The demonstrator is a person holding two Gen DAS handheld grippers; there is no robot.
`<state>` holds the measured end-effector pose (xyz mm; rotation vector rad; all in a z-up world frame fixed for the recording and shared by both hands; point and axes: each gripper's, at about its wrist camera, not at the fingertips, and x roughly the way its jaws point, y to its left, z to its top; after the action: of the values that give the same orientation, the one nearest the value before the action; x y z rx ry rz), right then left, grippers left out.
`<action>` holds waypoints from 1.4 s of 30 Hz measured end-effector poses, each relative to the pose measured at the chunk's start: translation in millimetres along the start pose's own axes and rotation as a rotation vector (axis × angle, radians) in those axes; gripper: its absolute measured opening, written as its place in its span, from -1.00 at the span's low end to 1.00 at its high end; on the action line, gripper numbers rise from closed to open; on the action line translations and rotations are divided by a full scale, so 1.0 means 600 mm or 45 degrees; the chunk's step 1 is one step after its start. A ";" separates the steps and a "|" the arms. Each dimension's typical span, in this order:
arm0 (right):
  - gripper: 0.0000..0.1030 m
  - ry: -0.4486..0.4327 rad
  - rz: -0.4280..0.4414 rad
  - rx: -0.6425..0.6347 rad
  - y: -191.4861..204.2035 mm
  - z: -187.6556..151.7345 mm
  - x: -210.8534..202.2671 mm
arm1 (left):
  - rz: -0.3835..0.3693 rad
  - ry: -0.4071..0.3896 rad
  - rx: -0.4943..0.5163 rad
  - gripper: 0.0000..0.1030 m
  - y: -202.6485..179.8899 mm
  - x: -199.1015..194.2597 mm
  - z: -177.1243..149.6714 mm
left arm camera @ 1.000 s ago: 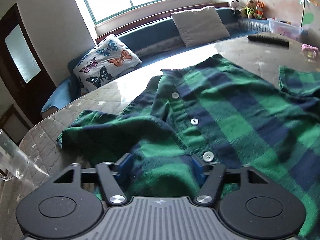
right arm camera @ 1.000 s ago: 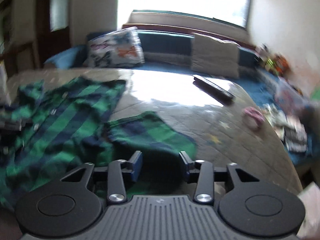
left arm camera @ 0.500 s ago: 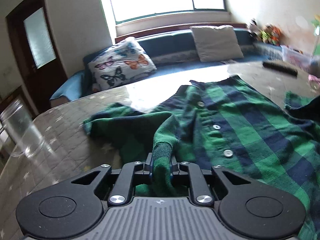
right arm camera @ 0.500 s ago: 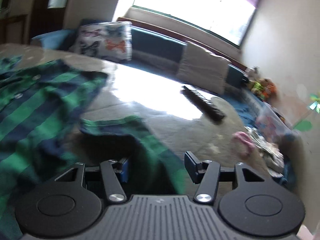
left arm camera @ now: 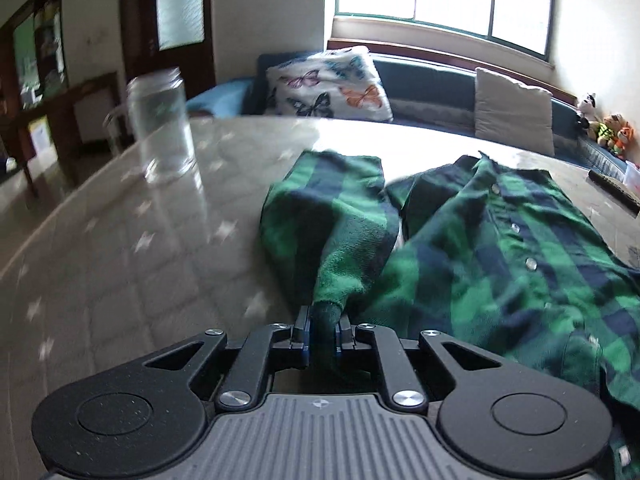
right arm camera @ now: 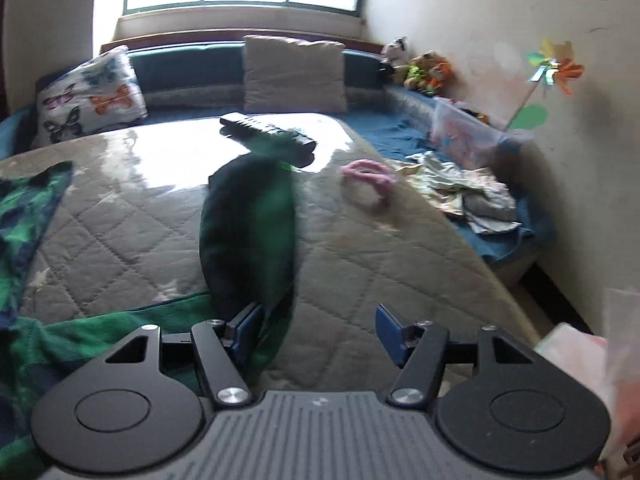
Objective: Fold clothes
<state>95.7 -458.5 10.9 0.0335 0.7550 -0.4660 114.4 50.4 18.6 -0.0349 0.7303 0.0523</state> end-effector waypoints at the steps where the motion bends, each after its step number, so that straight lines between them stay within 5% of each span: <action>1: 0.21 -0.009 -0.018 0.001 -0.003 -0.001 -0.004 | 0.004 0.011 0.000 -0.77 0.002 -0.005 -0.008; 6: 0.24 -0.113 -0.058 -0.059 0.003 0.000 -0.037 | 0.024 0.037 0.056 -0.62 0.001 -0.026 -0.023; 8: 0.29 -0.130 0.021 -0.086 0.018 0.000 -0.053 | 0.057 0.010 0.099 -0.04 -0.007 -0.038 -0.017; 13: 0.39 -0.129 0.251 -0.163 0.075 -0.002 -0.084 | 0.060 -0.113 0.169 0.16 -0.028 -0.071 0.017; 20: 0.43 -0.104 0.522 -0.343 0.185 -0.024 -0.114 | 0.041 -0.154 0.303 0.16 -0.075 -0.024 0.087; 34: 0.44 -0.064 0.758 -0.531 0.275 -0.051 -0.138 | 0.046 0.120 0.365 0.13 -0.103 0.198 0.163; 42: 0.44 -0.064 0.777 -0.547 0.290 -0.051 -0.132 | -0.010 0.146 0.299 -0.55 -0.074 0.224 0.168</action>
<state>98.8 -264.9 18.0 -0.1457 0.7404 0.2785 283.9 15.7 4.3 0.1851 0.8467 -0.0433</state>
